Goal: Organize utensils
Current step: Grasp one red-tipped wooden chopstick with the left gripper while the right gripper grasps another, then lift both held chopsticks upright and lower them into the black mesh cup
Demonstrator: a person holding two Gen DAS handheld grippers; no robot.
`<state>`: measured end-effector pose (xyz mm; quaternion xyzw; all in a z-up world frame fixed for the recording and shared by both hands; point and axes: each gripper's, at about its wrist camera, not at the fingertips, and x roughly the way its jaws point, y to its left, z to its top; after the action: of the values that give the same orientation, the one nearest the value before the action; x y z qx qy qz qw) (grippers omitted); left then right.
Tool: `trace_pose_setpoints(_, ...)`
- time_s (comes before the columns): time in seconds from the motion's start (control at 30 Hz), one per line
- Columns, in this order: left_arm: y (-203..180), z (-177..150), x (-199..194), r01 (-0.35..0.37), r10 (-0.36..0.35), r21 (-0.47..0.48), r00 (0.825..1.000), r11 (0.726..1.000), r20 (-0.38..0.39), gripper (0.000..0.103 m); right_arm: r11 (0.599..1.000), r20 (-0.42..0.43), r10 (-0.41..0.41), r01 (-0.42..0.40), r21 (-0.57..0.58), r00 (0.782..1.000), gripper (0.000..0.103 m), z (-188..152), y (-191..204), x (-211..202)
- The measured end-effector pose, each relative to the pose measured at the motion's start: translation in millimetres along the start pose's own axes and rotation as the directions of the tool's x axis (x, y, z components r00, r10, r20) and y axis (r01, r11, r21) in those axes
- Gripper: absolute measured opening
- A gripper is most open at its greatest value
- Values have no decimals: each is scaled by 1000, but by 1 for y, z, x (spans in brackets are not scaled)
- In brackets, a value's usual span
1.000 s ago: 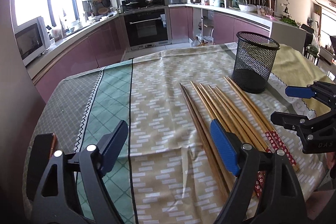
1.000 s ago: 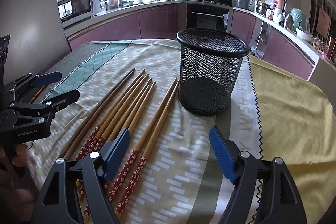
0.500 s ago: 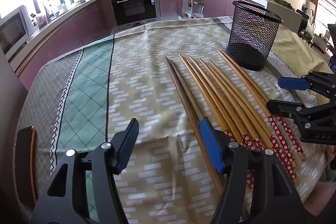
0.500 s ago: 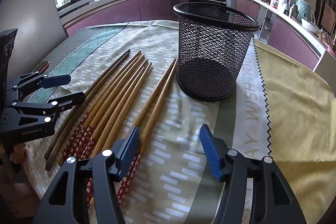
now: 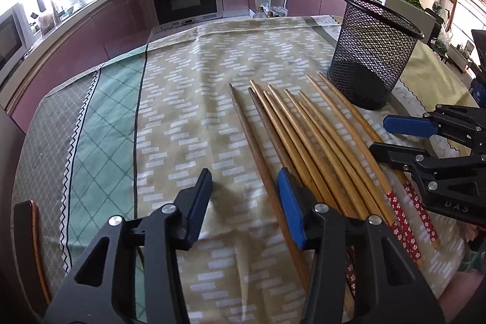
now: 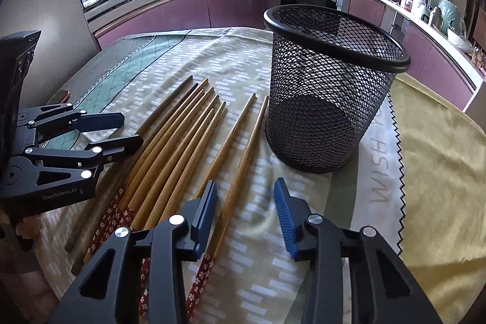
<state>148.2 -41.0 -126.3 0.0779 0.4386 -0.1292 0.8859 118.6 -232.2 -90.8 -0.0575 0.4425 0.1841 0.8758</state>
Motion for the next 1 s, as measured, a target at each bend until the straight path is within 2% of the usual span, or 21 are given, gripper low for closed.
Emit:
trace_pose_setpoints(0.07, 0, 3, 2, 9, -9, -9, 1000, 1000, -3, 34, 1000, -2, 11, -11, 0, 1000, 20, 2, 0, 1)
trace_pose_setpoints(0.17, -1, 6, 4, 19, -19, -26, 1000, 999, -3, 25, 999, -2, 40, -40, 24, 999, 11, 4, -1, 2)
trace_pose_setpoints(0.23, 0, 4, 3, 41, -41, -46, 999, 998, 0, 14, 998, 2, 55, -55, 44, 998, 9, 4, -4, 2)
trace_pose_setpoints(0.3, 0, 3, 1, 48, -48, -57, 999, 997, 9, 11, 996, 11, 70, -70, 61, 998, 6, 2, -8, 0)
trace_pose_setpoints(0.53, 3, -1, -6, 58, -57, -84, 998, 995, 19, 8, 994, 40, 92, -94, 48, 995, 6, -1, -9, -14)
trace_pose_setpoints(0.73, 9, -2, -23, 88, -84, -95, 996, 992, 39, 7, 991, 106, 132, -134, 13, 986, 6, 1, -9, -41)
trace_pose_setpoints(1.0, 13, 8, -65, 146, -135, -89, 984, 985, 117, 7, 988, 211, 153, -154, -11, 966, 6, 8, -16, -78)
